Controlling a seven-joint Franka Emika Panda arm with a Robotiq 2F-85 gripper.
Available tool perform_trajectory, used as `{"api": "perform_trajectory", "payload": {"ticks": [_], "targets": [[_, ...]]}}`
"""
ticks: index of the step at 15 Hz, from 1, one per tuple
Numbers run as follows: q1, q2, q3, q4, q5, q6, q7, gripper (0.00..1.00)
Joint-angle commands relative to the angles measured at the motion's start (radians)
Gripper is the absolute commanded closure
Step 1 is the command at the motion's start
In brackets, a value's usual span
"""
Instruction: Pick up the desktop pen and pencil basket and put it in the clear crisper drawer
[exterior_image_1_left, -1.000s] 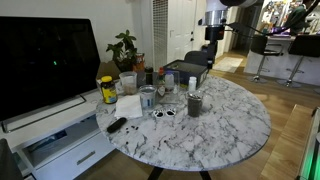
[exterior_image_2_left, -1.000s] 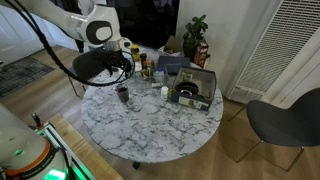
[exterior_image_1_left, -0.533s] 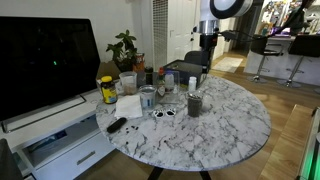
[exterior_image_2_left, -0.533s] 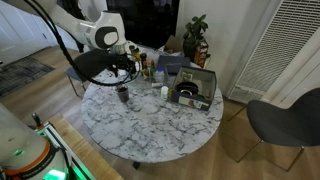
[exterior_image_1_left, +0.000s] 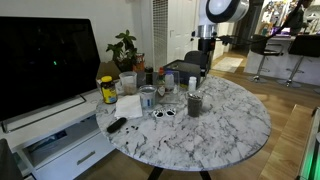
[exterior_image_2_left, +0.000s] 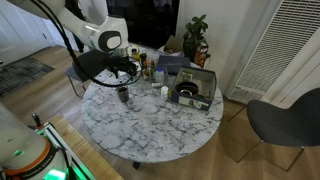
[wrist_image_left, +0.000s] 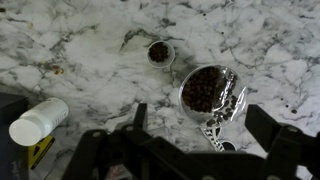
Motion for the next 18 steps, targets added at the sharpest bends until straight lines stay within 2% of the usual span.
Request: {"api": "perform_trajectory", "payload": {"ticks": [1, 11, 12, 13, 14, 15, 18], "targets": [[-0.042, 0.088, 0.021, 0.035, 0.082, 0.049, -0.110, 0.00], [-0.131, 0.262, 0.092, 0.110, 0.160, 0.151, -0.198, 0.00], [-0.139, 0.277, 0.097, 0.117, 0.158, 0.157, -0.196, 0.06], [-0.146, 0.290, 0.103, 0.124, 0.158, 0.160, -0.197, 0.20], [-0.153, 0.302, 0.109, 0.130, 0.157, 0.162, -0.195, 0.30], [-0.160, 0.311, 0.114, 0.135, 0.155, 0.159, -0.195, 0.31], [-0.170, 0.332, 0.125, 0.146, 0.144, 0.152, -0.187, 0.55]]}}
